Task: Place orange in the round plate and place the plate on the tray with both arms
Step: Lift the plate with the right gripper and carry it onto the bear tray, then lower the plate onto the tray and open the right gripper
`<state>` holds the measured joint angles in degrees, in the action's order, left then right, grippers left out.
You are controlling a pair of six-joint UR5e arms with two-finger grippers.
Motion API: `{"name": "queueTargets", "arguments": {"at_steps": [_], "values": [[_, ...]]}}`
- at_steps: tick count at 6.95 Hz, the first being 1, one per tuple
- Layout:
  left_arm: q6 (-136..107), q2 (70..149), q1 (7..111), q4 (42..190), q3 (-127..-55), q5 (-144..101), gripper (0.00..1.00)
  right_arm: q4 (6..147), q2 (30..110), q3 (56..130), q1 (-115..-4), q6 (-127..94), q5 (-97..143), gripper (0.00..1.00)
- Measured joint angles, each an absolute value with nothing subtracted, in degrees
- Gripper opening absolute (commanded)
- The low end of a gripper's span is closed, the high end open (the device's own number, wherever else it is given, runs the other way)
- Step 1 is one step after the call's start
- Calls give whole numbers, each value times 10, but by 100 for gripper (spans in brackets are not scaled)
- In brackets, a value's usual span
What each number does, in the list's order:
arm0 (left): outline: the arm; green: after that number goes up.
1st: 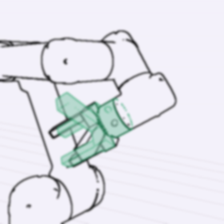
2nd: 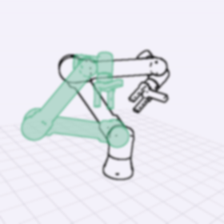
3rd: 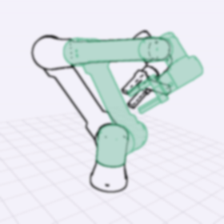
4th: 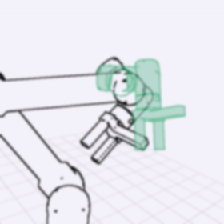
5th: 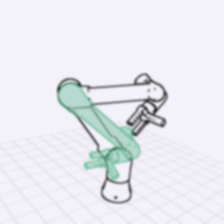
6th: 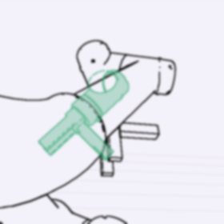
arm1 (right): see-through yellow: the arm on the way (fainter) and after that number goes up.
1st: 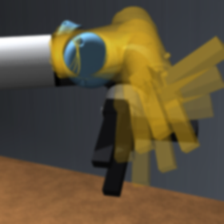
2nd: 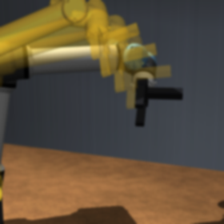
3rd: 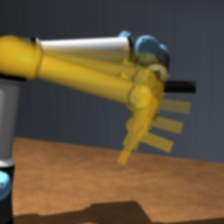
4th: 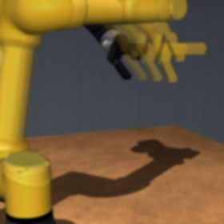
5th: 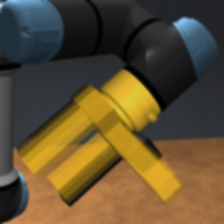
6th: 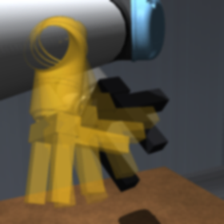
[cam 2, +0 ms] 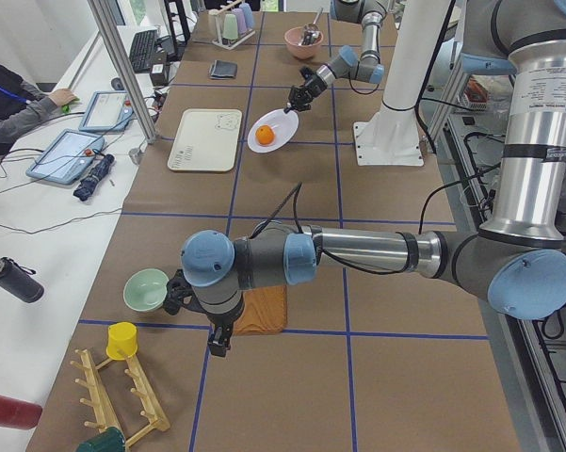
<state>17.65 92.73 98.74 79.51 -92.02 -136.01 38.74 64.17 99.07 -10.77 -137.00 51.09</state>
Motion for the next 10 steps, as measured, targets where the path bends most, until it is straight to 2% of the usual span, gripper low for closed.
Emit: {"name": "queueTargets", "arguments": {"at_steps": [2, 4, 10], "values": [[140, 902, 986, 798, -959, -1361, 98, 382, 631, 994, -146, -1364, 514, 0], [133, 896, 986, 804, -969, -1361, 98, 388, 609, 951, -189, -1355, 523, 0], [132, 896, 984, 811, -970, -1362, 98, 421, 420, 634, -286, -1427, 536, 0]]}}
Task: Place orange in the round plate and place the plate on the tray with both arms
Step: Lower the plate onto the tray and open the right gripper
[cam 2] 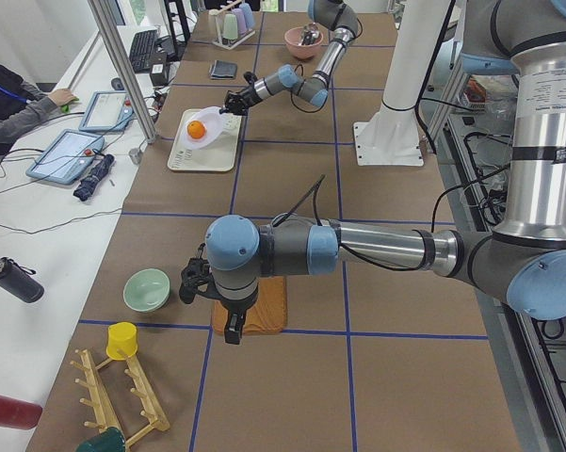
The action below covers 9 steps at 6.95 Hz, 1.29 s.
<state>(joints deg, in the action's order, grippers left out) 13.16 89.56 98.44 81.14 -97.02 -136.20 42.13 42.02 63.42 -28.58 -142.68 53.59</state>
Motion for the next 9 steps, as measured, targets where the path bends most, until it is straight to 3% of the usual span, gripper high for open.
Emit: {"name": "queueTargets", "arguments": {"at_steps": [1, 3, 4, 6, 9], "values": [[132, 896, 984, 812, -970, -1362, 98, 423, 404, 606, -290, -1445, 531, 0], [132, 896, 984, 812, -970, -1362, 98, 426, 397, 585, -288, -1478, 518, 31], [132, 896, 984, 812, -970, -1362, 98, 428, 399, 584, -281, -1481, 516, 99], [132, 896, 984, 812, -970, -1362, 98, 429, 402, 598, -264, -1463, 511, 100], [132, 896, 984, 812, -970, -1362, 98, 449, 447, 700, -269, -1223, 596, 100]]}}
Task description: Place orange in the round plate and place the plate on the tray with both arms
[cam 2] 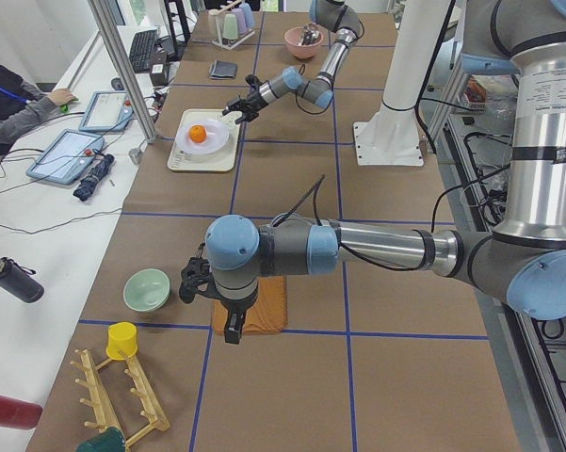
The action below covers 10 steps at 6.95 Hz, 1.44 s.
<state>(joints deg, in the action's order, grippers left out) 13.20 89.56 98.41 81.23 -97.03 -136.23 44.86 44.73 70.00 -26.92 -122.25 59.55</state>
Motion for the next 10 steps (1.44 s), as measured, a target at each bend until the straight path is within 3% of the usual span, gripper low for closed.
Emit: {"name": "queueTargets", "arguments": {"at_steps": [3, 6, 10], "values": [[133, 895, 984, 813, -970, -1362, 98, 662, 476, 829, -338, -936, 789, 100], [133, 895, 984, 813, -969, -1362, 98, 775, 580, 960, -487, -627, 1025, 100], [138, 894, 984, 813, -969, -1361, 98, 877, 730, 978, -756, -114, 1236, 100]]}}
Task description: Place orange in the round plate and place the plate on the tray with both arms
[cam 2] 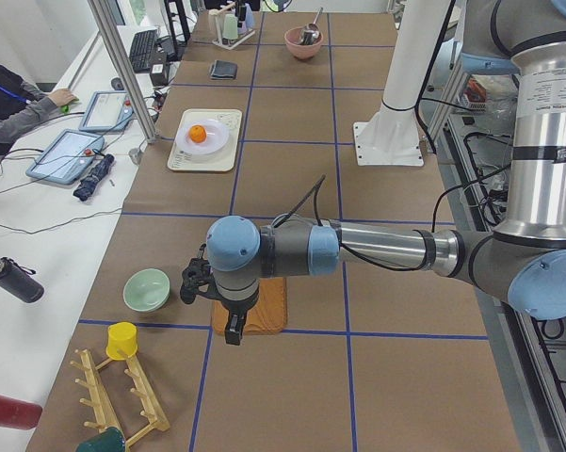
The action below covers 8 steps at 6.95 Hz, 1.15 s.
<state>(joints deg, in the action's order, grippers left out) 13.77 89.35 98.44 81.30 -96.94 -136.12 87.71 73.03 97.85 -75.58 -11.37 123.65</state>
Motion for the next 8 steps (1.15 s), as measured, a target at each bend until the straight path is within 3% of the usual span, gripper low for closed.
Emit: {"name": "queueTargets", "arguments": {"at_steps": [3, 6, 8], "values": [[139, 878, 984, 819, -971, -1361, 98, 1024, 780, 981, -848, 78, 1254, 100], [120, 829, 984, 888, -967, -1361, 98, 949, 899, 976, -859, 87, 1262, 100], [100, 823, 984, 895, -968, -1358, 98, 920, 921, 974, -860, 86, 1268, 100]]}}
